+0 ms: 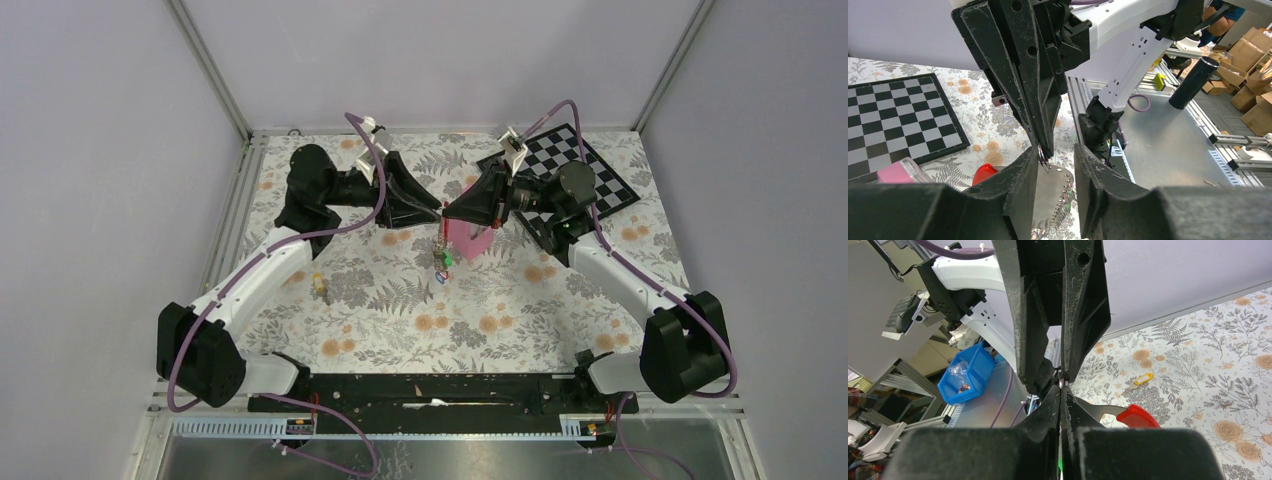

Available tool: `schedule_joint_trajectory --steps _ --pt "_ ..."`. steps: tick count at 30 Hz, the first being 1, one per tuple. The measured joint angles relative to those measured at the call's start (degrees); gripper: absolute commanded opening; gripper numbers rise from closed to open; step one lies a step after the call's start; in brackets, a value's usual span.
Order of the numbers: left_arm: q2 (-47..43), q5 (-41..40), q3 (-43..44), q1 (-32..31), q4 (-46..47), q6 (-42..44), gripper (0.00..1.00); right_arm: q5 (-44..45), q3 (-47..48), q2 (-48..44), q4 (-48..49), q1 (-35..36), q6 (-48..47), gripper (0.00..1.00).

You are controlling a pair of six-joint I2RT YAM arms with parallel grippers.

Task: Put the keys on the keyring

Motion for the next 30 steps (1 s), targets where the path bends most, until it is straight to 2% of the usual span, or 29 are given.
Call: schedule_joint_trajectory --steps 14,20,24,27,30 --pt "0.04 -1.07 -1.07 -0.11 -3.69 2.58 0.29 0.09 -0.61 -0.02 1.07 -0.09 0.37 0.0" --pt "0.02 -1.77 -1.14 -0.13 -5.18 3.63 0.15 0.07 -0.74 -0.02 1.05 -0.11 0.35 0.0" --pt "0.02 -2.16 -1.14 -0.22 -5.44 3.8 0.0 0.09 -1.14 -0.02 1.05 -0.11 0.33 0.0" --pt "0.02 -2.54 -1.14 -0.22 -5.97 3.67 0.0 0.04 -1.16 -0.02 1.16 -0.11 -0.24 0.01" --pt "0.02 -2.89 -1.14 -0.22 -6.97 3.85 0.0 -0.02 -1.29 -0.11 0.55 -0.11 -1.84 0.09"
